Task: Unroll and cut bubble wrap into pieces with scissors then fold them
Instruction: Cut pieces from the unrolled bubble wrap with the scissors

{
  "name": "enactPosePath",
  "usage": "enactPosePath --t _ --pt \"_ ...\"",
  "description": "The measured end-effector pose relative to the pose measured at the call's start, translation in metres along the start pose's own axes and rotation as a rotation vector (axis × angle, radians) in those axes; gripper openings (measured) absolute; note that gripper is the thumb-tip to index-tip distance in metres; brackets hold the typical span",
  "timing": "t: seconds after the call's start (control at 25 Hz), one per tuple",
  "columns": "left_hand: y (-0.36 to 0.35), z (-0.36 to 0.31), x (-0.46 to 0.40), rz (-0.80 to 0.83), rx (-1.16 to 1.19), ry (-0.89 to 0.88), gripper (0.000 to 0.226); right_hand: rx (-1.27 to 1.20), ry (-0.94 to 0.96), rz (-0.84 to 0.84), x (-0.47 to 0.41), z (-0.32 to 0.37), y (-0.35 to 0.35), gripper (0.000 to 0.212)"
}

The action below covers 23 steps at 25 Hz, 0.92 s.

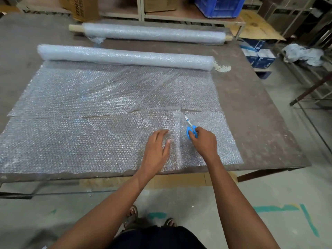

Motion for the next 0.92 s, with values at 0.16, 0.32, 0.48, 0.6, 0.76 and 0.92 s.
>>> enactPosePath --t 0.16,0.32,0.48,0.6,0.76,0.92 --pt "-0.045 0.05 -0.004 0.369 -0.456 0.056 0.073 0.123 0.025 0.034 0.008 -0.013 -0.002 0.041" --pt "-0.053 0.065 -0.001 0.416 -0.504 0.104 0.082 0.326 0.086 -0.045 0.004 -0.014 0.014 0.038" --pt "-0.046 0.058 -0.004 0.359 -0.526 0.108 0.086 0.416 0.017 -0.046 0.0 -0.03 0.019 0.034" --pt "-0.052 0.04 -0.012 0.354 -0.502 0.038 0.083 0.283 -0.061 -0.012 0.004 -0.054 0.015 0.034" --pt "-0.083 0.033 -0.017 0.479 -0.528 -0.013 0.078 0.264 -0.102 -0.041 0.017 -0.078 0.017 0.034" --pt "-0.096 0.025 -0.021 0.468 -0.585 -0.008 0.078 0.241 -0.139 -0.06 0.029 -0.098 0.027 0.035"
Point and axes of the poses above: each hand's wrist, its own x-axis away from the middle knuckle, its own y-axis out of the back of the hand, z = x × y, the point moved 10 cm from there along -x, towards the middle knuckle, and after that the axes turned 5 degrees about x, right-handed, at the moved point
